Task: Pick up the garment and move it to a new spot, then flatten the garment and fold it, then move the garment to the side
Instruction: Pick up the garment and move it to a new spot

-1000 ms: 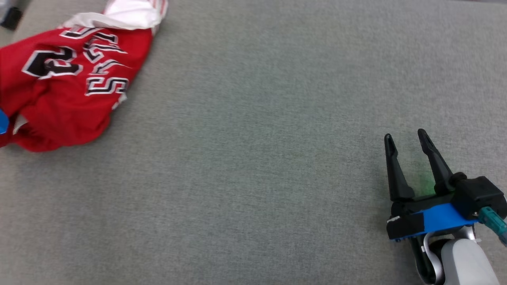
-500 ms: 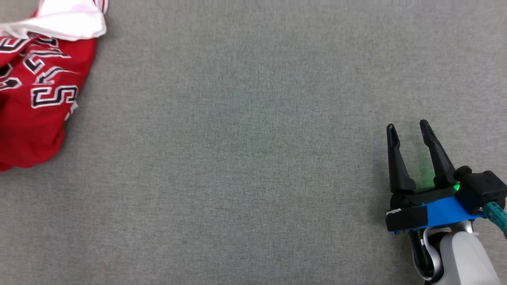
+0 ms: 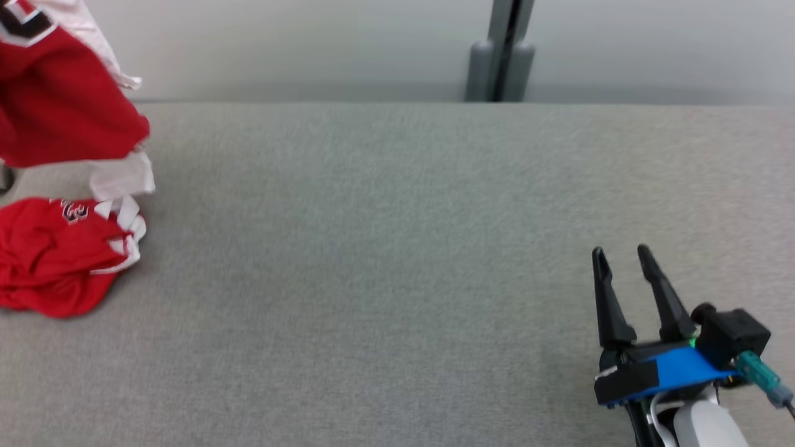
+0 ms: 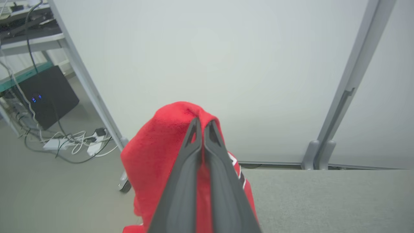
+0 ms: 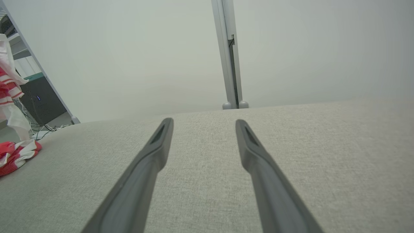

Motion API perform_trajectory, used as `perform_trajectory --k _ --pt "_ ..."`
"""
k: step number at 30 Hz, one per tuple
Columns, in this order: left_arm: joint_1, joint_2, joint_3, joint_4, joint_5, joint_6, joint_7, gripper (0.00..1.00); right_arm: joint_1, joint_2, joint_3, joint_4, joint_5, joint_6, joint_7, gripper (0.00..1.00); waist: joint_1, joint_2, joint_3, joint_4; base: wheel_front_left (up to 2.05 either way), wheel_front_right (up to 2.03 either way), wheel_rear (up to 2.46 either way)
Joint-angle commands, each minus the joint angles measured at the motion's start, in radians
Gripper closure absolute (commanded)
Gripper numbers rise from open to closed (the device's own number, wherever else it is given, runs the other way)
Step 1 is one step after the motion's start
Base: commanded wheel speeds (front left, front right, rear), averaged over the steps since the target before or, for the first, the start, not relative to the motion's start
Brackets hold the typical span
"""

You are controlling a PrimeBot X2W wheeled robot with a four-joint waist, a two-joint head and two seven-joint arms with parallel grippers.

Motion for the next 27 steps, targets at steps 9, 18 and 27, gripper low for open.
perform_trajectory --k 9,18,27 --pt "-0.08 -0.157 -0.113 -0.069 -0.075 -0.051 -0.044 1.0 0.073 -0.004 0.016 0.012 0.014 0.0 -0.003 0.0 0.0003 0.0 -0.158 -0.131 0.0 0.0 0.0" --pt "0.043 -0.279 -0.214 -0.172 -0.213 -0.077 -0.044 1.0 0.079 -0.004 0.018 -0.025 0.002 0.0 0.027 0.0 0.0003 0.0 -0.141 -0.228 0.0 0.0 0.0" --pt "0.263 -0.272 -0.321 0.0 -0.161 -0.085 -0.144 1.0 0.051 -0.004 0.046 -0.034 0.021 0.0 0.026 0.0 0.0003 0.0 -0.086 -0.319 0.0 0.0 0.0"
